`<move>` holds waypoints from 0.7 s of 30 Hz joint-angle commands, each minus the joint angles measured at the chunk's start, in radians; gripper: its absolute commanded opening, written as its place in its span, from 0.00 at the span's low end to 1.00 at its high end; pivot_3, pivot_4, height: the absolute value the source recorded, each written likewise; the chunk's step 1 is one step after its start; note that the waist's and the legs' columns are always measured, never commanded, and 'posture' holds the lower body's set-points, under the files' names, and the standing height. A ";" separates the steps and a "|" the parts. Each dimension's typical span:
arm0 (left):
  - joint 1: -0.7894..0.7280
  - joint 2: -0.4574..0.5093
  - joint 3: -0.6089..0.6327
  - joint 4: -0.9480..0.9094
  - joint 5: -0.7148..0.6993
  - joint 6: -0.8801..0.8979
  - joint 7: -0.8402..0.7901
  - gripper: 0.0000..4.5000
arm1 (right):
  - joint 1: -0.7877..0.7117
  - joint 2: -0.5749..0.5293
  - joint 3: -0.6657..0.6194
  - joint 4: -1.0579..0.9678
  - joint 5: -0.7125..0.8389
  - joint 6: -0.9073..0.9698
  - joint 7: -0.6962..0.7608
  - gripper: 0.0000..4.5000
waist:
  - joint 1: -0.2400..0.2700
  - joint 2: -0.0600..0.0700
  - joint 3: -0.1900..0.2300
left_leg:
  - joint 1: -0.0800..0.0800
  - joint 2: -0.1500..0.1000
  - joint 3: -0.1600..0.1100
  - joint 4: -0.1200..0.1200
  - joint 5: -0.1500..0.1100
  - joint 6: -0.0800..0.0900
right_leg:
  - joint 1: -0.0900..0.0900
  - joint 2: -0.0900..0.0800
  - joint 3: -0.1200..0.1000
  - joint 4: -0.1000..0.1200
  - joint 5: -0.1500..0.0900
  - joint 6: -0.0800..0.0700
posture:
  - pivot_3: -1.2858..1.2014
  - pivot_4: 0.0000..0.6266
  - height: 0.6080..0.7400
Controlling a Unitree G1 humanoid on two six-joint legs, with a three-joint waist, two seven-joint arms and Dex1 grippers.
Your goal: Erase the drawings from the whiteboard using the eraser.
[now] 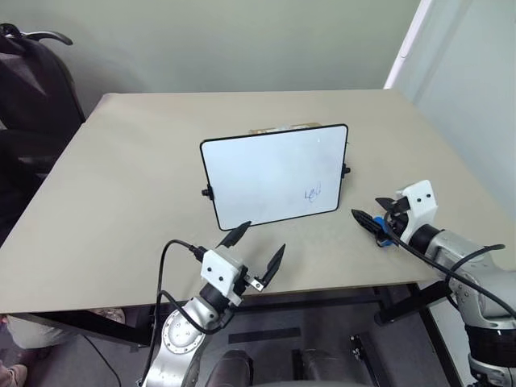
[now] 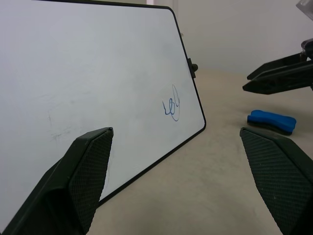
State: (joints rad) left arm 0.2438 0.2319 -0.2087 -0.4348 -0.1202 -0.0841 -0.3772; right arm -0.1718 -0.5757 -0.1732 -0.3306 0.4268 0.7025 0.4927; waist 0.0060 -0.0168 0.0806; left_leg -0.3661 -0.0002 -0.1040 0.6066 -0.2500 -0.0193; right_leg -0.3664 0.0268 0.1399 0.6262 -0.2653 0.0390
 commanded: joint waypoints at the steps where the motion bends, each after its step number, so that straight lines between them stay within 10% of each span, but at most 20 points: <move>1: 0.003 0.008 0.010 -0.051 0.009 -0.002 0.006 1.00 | -0.014 -0.003 -0.005 -0.019 -0.002 -0.025 0.007 0.86 | 0.000 0.000 0.000 | 0.000 0.000 0.000 0.000 0.000 0.000 | 0.000 0.000 0.000 0.000 0.000 0.000 | 0.52 0.24 0.92; 21: 0.020 0.019 0.042 -0.024 0.003 0.021 0.027 1.00 | 0.005 -0.003 -0.030 -0.029 0.032 0.040 0.004 0.86 | 0.000 0.000 0.000 | 0.000 0.000 0.000 0.000 0.000 -0.001 | 0.000 0.000 0.000 0.000 0.000 0.000 | 0.52 0.24 0.92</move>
State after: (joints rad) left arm 0.2626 0.2516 -0.1769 -0.4301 -0.1190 -0.0581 -0.3580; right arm -0.1484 -0.5659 -0.1769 -0.3311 0.4396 0.7339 0.4924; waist 0.0060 -0.0167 0.0806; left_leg -0.3663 -0.0001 -0.1040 0.6066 -0.2505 -0.0201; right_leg -0.3667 0.0268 0.1399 0.6262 -0.2652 0.0386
